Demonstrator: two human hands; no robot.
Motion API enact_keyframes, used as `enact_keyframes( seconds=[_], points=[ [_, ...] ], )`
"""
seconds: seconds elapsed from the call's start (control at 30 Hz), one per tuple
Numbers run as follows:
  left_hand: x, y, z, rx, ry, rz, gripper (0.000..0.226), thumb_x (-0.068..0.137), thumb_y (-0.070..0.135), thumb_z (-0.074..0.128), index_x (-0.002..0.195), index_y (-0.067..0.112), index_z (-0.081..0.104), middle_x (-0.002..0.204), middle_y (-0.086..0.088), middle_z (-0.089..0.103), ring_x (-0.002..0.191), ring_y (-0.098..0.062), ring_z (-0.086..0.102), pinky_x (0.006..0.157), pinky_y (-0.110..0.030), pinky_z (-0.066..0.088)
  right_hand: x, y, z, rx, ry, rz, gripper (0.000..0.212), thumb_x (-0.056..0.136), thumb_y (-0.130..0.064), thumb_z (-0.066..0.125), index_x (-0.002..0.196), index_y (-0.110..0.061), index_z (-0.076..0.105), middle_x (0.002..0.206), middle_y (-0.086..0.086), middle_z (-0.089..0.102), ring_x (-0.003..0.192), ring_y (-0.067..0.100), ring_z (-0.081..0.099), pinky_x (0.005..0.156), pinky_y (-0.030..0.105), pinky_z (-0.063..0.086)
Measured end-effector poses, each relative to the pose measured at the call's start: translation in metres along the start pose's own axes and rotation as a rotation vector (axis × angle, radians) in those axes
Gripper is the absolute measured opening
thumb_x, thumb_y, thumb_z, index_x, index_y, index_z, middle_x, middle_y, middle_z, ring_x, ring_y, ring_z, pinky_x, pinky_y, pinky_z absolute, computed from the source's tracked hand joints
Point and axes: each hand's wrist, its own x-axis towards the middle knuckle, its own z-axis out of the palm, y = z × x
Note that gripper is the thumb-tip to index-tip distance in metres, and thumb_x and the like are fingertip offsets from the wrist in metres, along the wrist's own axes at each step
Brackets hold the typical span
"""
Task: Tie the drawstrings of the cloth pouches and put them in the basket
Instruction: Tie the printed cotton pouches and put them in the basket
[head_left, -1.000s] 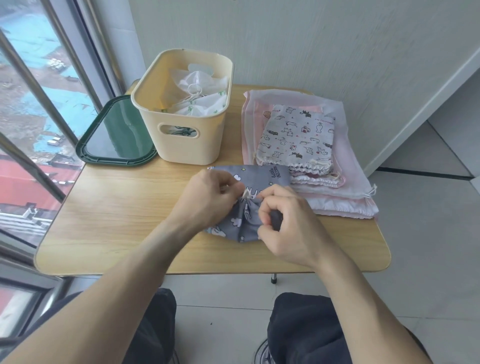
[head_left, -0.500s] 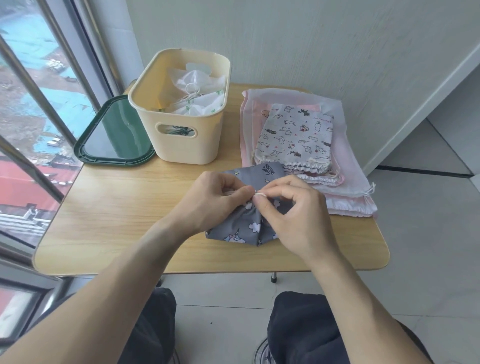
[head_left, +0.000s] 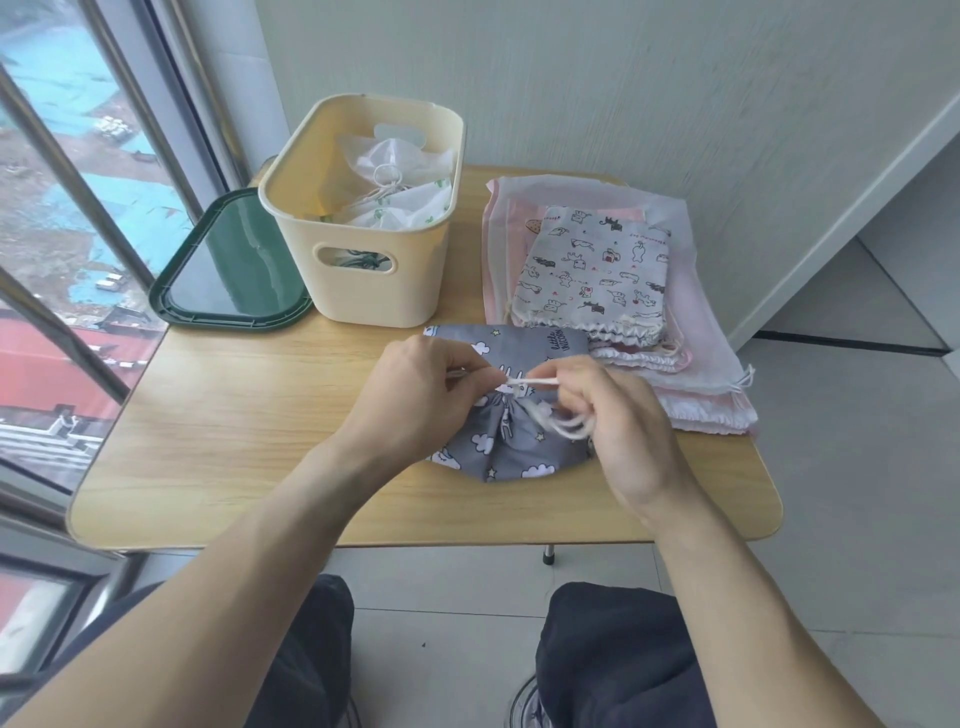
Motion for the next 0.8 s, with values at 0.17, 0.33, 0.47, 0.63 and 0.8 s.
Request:
enact_keyframes(
  seconds=[0.17, 0.33, 0.47, 0.63, 0.8],
  points=[
    [0.000, -0.003, -0.005, -0.047, -0.025, 0.009, 0.021, 0.088, 0.038, 0.072, 0.074, 0.022, 0.074, 0.061, -0.001, 0.065, 0.062, -0.013, 0.055, 0.054, -0.017, 0.038, 0.002, -0.011, -0.007, 0.357, 0.161, 0.020, 0.053, 0.103, -0.015, 0.051, 0.050, -0.018, 0.059, 0.083, 0.022, 0.063, 0.089, 0.023, 0.069, 0.083, 0.039, 0.050],
    [0.001, -0.001, -0.007, -0.083, -0.016, 0.017, 0.036, 0.088, 0.046, 0.069, 0.067, 0.016, 0.069, 0.055, -0.003, 0.055, 0.052, -0.008, 0.038, 0.049, -0.021, 0.030, 0.001, -0.019, -0.016, 0.825, 0.092, 0.149, 0.052, 0.103, -0.024, 0.044, 0.051, -0.018, 0.047, 0.075, 0.010, 0.069, 0.092, 0.030, 0.074, 0.096, 0.042, 0.051],
    [0.003, -0.004, -0.014, 0.000, 0.028, 0.019, 0.043, 0.094, 0.041, 0.064, 0.061, 0.014, 0.060, 0.048, 0.008, 0.049, 0.048, -0.003, 0.045, 0.047, -0.015, 0.033, 0.003, -0.019, -0.019, 0.905, 0.133, 0.142, 0.045, 0.103, -0.025, 0.043, 0.059, -0.017, 0.048, 0.063, 0.002, 0.048, 0.058, 0.018, 0.053, 0.086, 0.043, 0.058],
    [0.010, -0.013, -0.023, 0.031, 0.128, -0.036, 0.046, 0.102, 0.037, 0.050, 0.068, 0.007, 0.059, 0.061, 0.000, 0.062, 0.053, -0.010, 0.051, 0.051, -0.022, 0.036, 0.009, -0.015, -0.025, 0.848, 0.203, 0.230, 0.040, 0.104, -0.024, 0.041, 0.065, -0.017, 0.043, 0.063, -0.001, 0.041, 0.048, 0.012, 0.030, 0.050, 0.024, 0.038],
    [0.014, -0.015, -0.030, 0.056, 0.175, -0.085, 0.043, 0.101, 0.034, 0.053, 0.069, 0.007, 0.063, 0.051, 0.006, 0.051, 0.048, -0.009, 0.046, 0.049, -0.021, 0.032, 0.012, -0.016, -0.028, 0.681, 0.171, 0.266, 0.038, 0.104, -0.021, 0.044, 0.066, -0.016, 0.042, 0.061, 0.000, 0.039, 0.046, 0.012, 0.026, 0.045, 0.023, 0.034]
  ],
)
